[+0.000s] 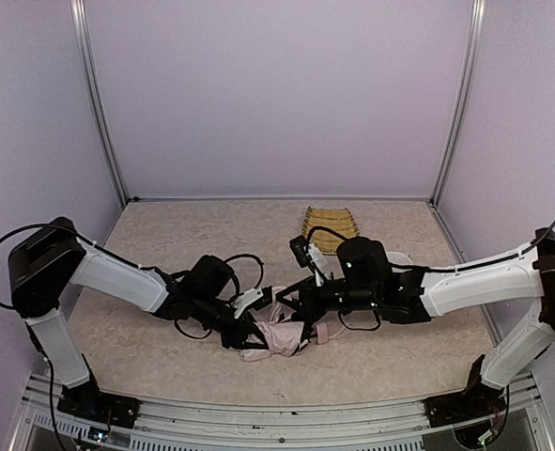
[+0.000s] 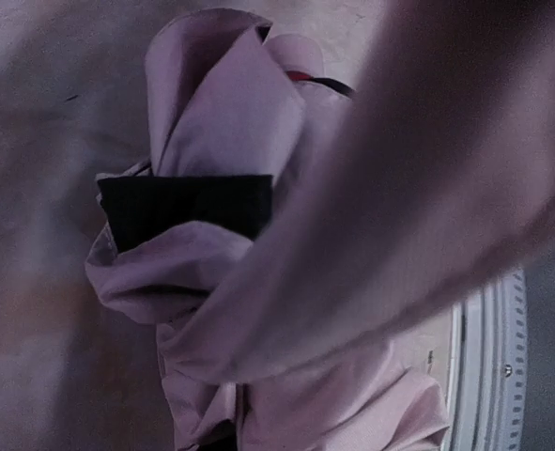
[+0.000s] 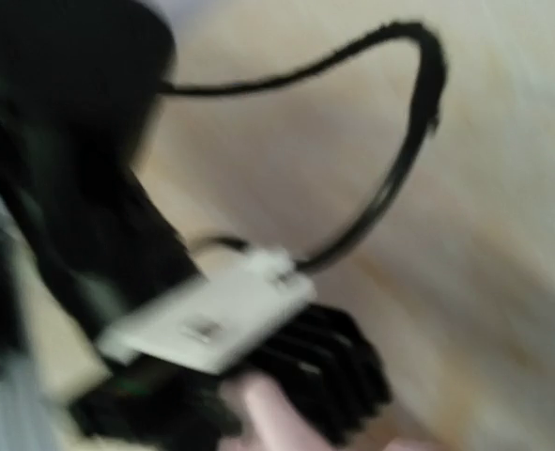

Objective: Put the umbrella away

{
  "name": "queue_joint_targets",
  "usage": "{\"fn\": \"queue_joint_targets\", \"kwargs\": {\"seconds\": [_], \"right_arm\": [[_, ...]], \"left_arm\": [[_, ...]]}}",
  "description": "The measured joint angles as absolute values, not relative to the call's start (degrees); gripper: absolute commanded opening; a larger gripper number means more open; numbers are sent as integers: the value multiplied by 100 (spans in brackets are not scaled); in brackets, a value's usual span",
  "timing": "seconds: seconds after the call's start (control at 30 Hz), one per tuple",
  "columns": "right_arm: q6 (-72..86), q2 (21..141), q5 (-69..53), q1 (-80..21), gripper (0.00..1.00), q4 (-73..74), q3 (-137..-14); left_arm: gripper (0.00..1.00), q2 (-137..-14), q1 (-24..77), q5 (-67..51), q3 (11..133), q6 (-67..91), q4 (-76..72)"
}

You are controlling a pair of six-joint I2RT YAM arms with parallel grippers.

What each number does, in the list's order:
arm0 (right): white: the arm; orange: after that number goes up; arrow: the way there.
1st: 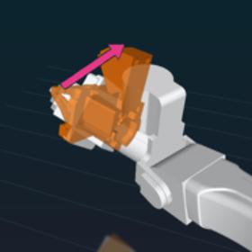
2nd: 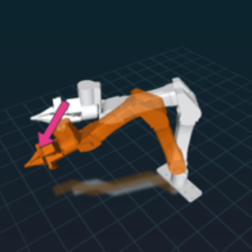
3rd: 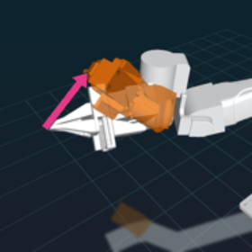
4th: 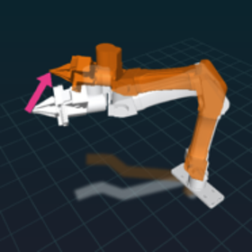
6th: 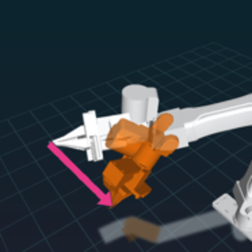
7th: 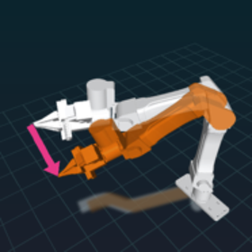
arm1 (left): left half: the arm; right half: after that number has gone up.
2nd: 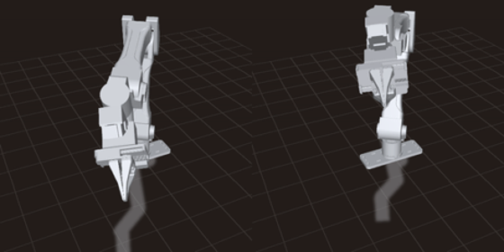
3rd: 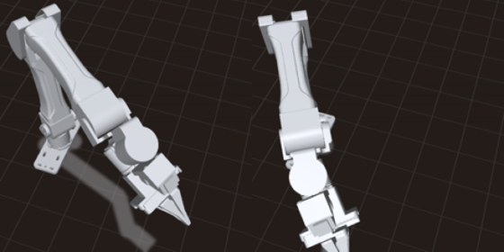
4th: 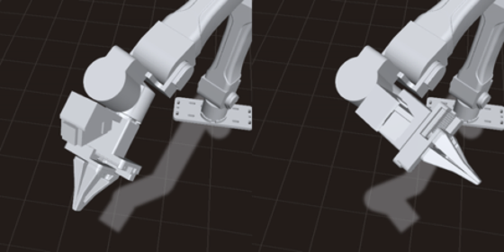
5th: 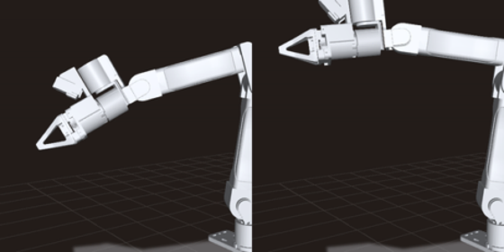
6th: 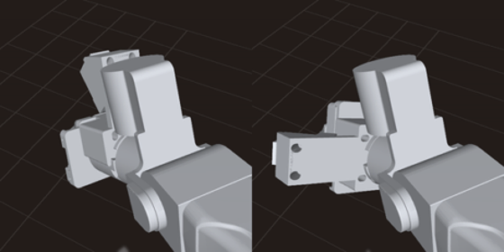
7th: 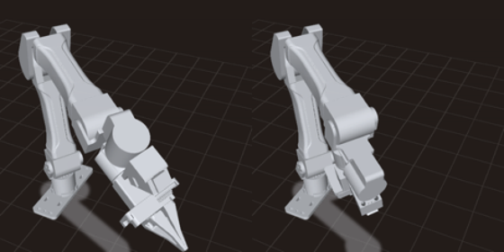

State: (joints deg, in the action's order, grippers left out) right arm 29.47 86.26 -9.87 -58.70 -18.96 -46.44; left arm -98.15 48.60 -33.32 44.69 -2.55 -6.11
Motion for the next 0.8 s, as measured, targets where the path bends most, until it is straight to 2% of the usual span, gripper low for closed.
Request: {"fn": "queue_joint_targets", "kwargs": {"seconds": [0.1,0.17,0.27,0.37,0.5,0.57,0.8], "right_arm": [[2921,9067,-779,-5870,0,-1479,-4689],[2899,9380,-615,-5870,0,-1227,-4888],[2880,9863,-475,-5870,0,-923,-5216],[2941,10221,-379,-5870,0,-742,-5406],[3092,10418,-152,-5852,0,-757,-5419],[3146,10554,-3,-5841,0,-755,-5435],[3264,11026,346,-5804,0,-733,-5736]], "left_arm": [[13,-10619,4748,-4480,4794,-14,-847],[26,-10930,4676,-4836,5037,71,-956],[49,-11122,4628,-5124,5144,121,-1074],[60,-11150,4580,-5148,5140,104,-1072],[95,-11096,4567,-4998,5019,25,-1258],[99,-10954,4569,-4768,4862,8,-1441],[99,-9616,4681,-3885,3625,-193,-2539]]}}
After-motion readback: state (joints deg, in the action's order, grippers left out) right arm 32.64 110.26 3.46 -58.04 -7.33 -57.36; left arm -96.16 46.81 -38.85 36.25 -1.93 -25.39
